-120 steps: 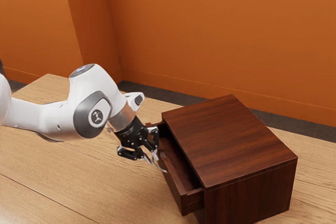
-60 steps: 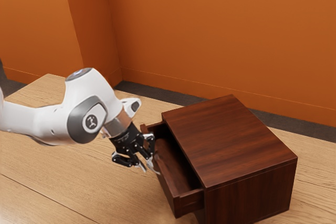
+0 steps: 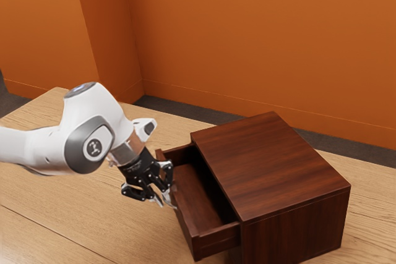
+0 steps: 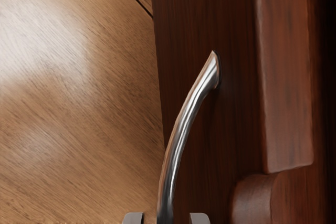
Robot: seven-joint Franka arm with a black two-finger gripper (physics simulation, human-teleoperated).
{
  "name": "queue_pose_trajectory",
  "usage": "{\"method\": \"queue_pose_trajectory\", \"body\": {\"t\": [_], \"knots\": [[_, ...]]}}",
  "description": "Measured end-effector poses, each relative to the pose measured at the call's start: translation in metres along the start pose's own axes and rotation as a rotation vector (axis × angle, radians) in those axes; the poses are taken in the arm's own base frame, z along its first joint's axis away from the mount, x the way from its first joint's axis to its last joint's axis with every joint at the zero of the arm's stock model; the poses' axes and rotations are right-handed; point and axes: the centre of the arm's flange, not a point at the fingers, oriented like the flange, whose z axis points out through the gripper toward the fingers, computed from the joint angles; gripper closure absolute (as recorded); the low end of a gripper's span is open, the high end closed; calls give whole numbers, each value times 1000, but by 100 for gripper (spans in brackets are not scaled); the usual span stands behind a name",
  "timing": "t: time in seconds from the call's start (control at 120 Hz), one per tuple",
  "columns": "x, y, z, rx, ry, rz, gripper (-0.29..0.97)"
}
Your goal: Pull the drawer handle with one arm to open the drawer
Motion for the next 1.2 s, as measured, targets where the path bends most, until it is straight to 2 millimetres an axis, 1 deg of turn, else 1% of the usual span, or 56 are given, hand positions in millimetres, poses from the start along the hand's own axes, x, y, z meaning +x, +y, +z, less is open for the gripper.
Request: {"method": "queue_pose_trajectory", "body": {"t": [0.333, 0.525, 0.583, 0.667, 0.883, 1.2], "knots": [[-7, -14, -7, 1, 7, -12, 65], [-5, -18, -7, 5, 6, -25, 65], [-1, -20, -9, 3, 10, -37, 65], [0, -22, -13, -4, 17, -43, 65], [-4, -29, -17, -5, 21, -46, 65], [-11, -45, -20, 0, 24, -53, 65]]}}
